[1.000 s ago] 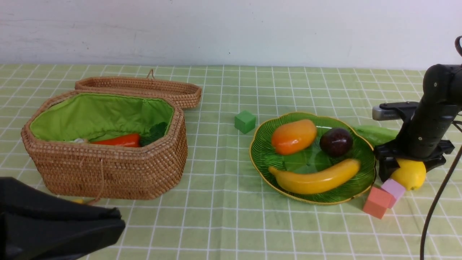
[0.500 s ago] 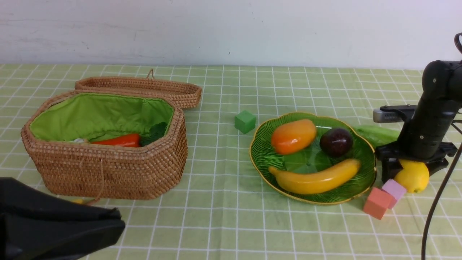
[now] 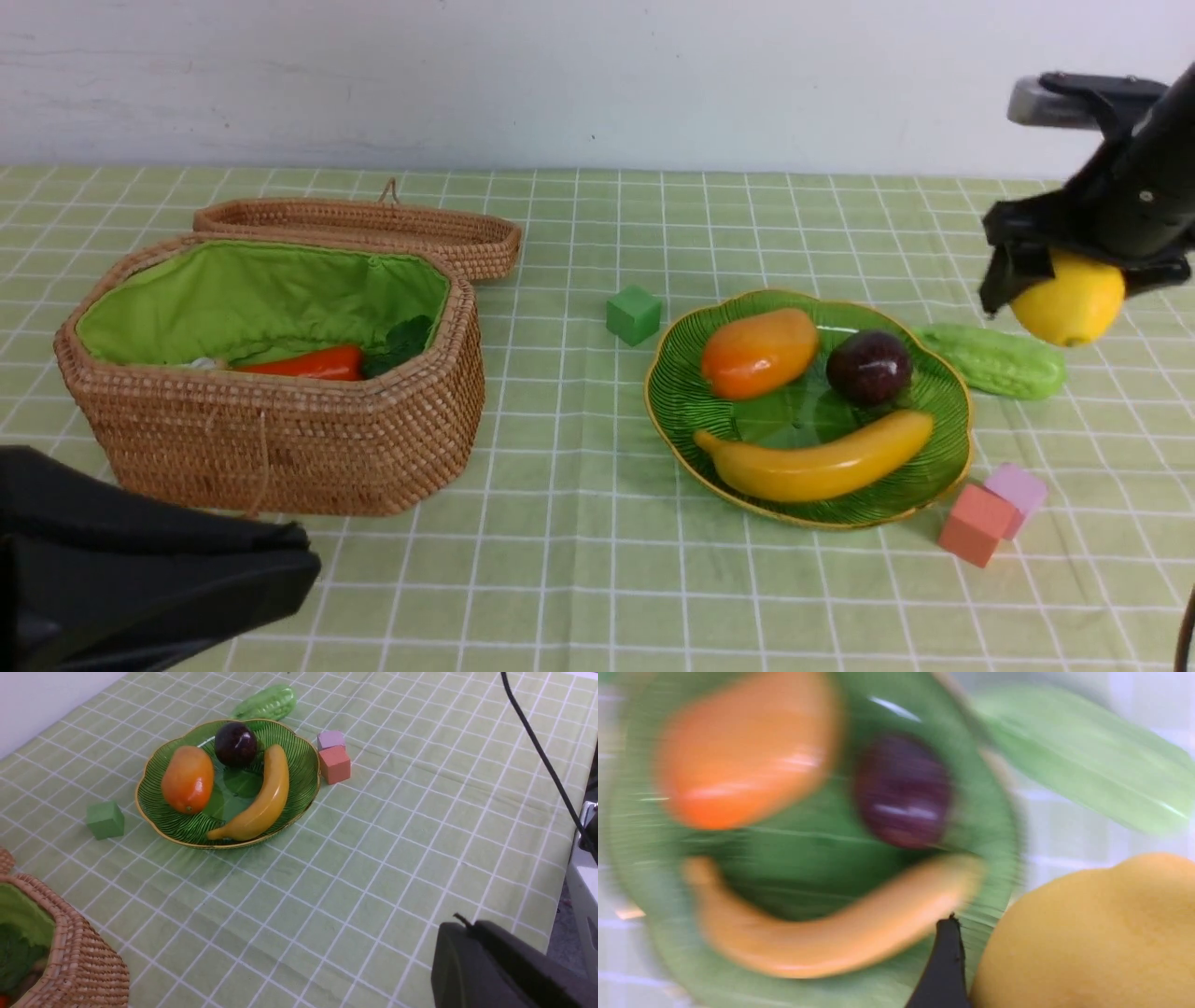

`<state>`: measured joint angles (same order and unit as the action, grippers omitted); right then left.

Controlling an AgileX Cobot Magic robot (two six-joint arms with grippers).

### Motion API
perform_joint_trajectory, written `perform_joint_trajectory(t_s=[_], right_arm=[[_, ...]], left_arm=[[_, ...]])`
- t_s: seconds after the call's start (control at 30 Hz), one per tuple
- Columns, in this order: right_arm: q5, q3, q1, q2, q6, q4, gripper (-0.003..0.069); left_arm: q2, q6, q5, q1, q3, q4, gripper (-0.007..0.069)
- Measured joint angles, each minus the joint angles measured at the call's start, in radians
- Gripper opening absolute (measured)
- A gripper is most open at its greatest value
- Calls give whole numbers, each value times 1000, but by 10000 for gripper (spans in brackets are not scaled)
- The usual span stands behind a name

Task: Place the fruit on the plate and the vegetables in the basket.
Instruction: Use the right arm to grab a lemon and put it into the right plate

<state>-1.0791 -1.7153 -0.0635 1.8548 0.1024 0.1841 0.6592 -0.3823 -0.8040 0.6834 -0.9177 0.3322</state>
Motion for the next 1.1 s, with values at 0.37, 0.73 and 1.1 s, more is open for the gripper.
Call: perform_joint_trajectory(t_s=[0.37,0.73,1.1], right_arm=[[222,0,-237,144,42,40,577],[232,0,-239,181,29,8,661],[198,0,-239,138,29,-18,639]], left_arm=[[0,140,41,0,0,-129,6],[0,145,48,0,0,-136,6],[0,145,48,0,0,-137,8]])
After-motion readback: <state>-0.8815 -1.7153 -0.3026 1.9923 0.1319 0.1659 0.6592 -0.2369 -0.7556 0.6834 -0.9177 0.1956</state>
